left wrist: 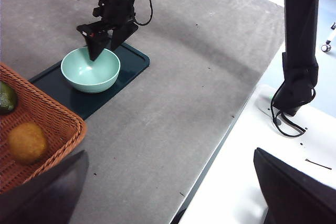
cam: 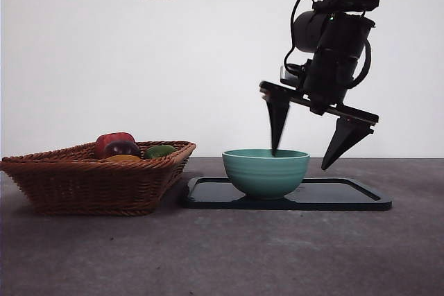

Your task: Pick up the wifruite, put it on the bowl, pick up the plate, put it on desk

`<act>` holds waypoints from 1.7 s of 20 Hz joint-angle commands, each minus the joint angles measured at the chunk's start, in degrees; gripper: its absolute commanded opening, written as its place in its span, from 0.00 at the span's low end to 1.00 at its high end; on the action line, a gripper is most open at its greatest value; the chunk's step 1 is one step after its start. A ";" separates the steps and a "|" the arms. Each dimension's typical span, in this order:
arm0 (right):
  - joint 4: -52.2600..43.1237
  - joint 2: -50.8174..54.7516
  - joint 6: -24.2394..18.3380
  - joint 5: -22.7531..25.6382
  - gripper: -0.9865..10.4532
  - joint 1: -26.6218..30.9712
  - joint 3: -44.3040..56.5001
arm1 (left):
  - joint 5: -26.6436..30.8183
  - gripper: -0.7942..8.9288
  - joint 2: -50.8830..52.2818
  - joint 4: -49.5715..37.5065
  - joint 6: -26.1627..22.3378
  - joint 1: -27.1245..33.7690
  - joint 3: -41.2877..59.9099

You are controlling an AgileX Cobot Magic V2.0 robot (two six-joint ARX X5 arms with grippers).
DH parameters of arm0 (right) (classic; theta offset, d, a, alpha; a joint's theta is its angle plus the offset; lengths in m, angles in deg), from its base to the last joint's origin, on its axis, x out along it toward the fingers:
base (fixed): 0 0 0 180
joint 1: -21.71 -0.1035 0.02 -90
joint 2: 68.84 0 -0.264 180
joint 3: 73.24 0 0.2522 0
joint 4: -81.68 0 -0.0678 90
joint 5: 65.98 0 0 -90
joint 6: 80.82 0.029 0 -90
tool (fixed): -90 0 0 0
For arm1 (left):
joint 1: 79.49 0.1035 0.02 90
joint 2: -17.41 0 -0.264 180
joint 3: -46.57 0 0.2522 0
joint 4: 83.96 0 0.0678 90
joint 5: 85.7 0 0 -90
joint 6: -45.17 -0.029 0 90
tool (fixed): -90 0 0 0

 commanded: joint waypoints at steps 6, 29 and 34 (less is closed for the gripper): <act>3.39 -1.77 -2.23 1.31 0.11 -0.24 -1.25 | -0.07 0.60 -0.24 -0.35 -0.31 -0.44 -0.52; 14.99 12.55 -8.66 3.08 0.10 -3.58 -1.05 | -0.07 0.60 -0.24 1.07 -0.26 -0.44 -0.52; 14.23 19.30 -8.66 3.28 0.10 -8.22 7.02 | -0.07 0.60 -0.24 1.05 -0.28 -0.44 -0.52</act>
